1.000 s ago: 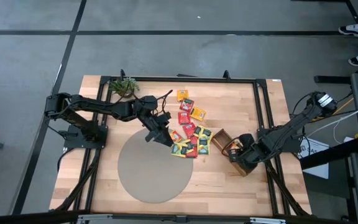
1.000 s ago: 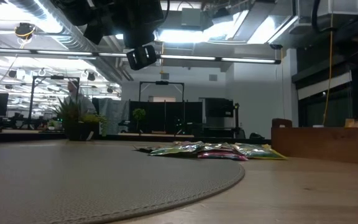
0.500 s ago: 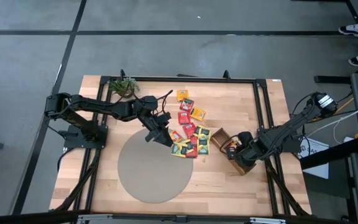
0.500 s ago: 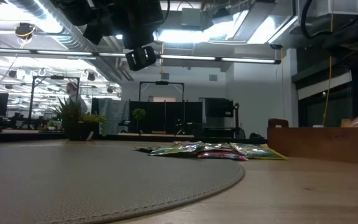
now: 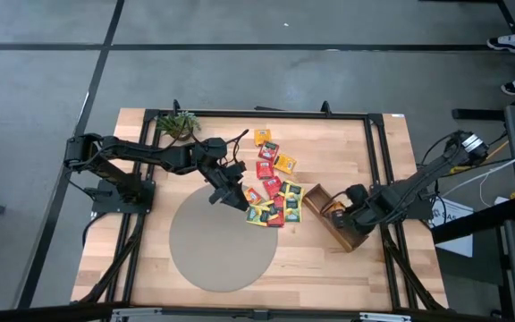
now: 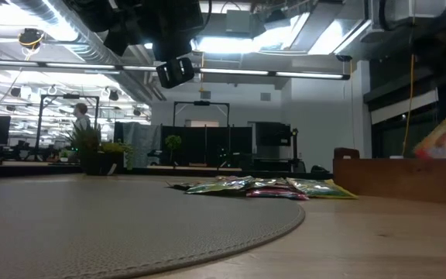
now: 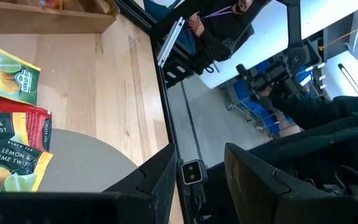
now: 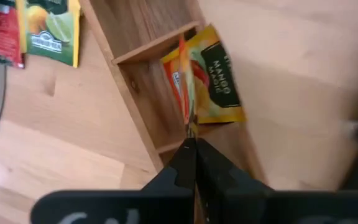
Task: Pick & Place Tea
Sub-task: Put the orange tea bag into the middle of the wooden organizer
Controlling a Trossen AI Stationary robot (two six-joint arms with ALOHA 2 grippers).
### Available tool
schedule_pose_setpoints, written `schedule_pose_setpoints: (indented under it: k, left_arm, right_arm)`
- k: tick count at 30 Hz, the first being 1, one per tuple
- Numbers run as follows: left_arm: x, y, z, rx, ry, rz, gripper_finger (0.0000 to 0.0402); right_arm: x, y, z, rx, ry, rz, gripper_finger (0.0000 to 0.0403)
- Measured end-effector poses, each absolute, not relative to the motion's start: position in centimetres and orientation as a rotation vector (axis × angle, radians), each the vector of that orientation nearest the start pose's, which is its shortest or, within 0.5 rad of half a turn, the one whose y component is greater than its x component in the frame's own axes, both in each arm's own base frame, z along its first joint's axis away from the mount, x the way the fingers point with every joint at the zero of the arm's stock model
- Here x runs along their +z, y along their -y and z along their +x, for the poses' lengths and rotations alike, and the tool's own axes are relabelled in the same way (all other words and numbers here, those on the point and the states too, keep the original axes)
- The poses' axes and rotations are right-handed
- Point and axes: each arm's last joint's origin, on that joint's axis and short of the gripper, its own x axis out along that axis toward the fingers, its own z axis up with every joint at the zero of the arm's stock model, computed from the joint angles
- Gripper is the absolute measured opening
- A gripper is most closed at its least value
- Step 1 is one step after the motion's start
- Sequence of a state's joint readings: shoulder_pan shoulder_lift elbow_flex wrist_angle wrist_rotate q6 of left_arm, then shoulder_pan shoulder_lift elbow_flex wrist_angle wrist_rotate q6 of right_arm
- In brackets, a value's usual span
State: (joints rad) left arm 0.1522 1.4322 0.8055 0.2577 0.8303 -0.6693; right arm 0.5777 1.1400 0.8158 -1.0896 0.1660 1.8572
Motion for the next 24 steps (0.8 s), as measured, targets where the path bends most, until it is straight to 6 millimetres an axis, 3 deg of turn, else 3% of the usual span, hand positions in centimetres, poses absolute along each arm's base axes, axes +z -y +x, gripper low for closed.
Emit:
schedule_pose_setpoints:
  k: [8, 15, 24]
  left_arm:
    - [23.8, -2.4, 29.8, -0.538, -0.547, -0.812, 0.0132]
    - [23.8, -2.5, 29.9, -0.493, -0.536, -0.812, 0.0134]
    - [23.8, -2.7, 30.0, -0.422, -0.521, -0.824, 0.0134]
  right_arm:
    - [25.7, -7.8, 14.0, -0.687, -1.185, 0.998, 0.0003]
    - [25.2, -6.1, 14.8, -0.549, -1.366, 0.932, 0.0002]
    - [25.2, -3.7, 15.7, -0.450, -1.376, 0.865, 0.0002]
